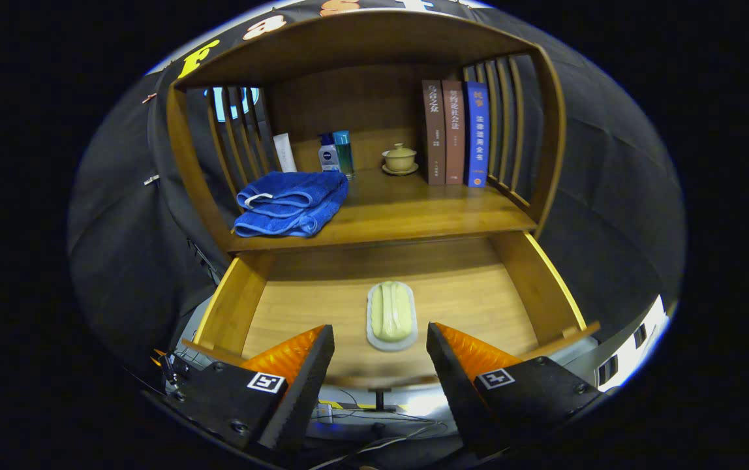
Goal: Pull open the drawer, take out the items inside it, and place them on the countertop above the cabinet.
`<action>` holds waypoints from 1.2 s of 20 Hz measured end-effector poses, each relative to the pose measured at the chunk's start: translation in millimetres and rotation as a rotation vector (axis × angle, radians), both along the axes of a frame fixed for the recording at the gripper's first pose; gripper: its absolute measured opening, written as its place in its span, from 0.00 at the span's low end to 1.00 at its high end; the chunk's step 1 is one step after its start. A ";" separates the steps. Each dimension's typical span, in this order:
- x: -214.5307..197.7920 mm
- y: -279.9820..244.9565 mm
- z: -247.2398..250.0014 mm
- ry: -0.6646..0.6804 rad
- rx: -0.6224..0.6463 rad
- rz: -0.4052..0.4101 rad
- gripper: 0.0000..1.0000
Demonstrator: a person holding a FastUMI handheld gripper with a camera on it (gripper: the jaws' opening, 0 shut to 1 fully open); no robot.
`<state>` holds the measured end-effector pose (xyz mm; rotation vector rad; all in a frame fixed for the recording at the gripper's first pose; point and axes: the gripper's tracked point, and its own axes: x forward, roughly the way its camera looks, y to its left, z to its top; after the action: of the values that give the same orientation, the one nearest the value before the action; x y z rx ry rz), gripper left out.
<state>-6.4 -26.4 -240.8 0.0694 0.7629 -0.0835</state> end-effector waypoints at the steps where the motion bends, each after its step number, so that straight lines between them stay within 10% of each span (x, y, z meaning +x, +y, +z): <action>1: 13.7 -2.5 -9.3 0.037 -0.002 -0.004 0.91; 14: 67.3 -25.9 -128.1 0.486 -0.063 -0.016 0.80; 18: 69.3 -20.3 -137.0 0.518 -0.082 0.020 0.38; 24: 69.6 -18.3 -135.4 0.511 -0.041 0.025 0.21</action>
<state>63.2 -44.7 -376.2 -0.0018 1.2720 -0.0947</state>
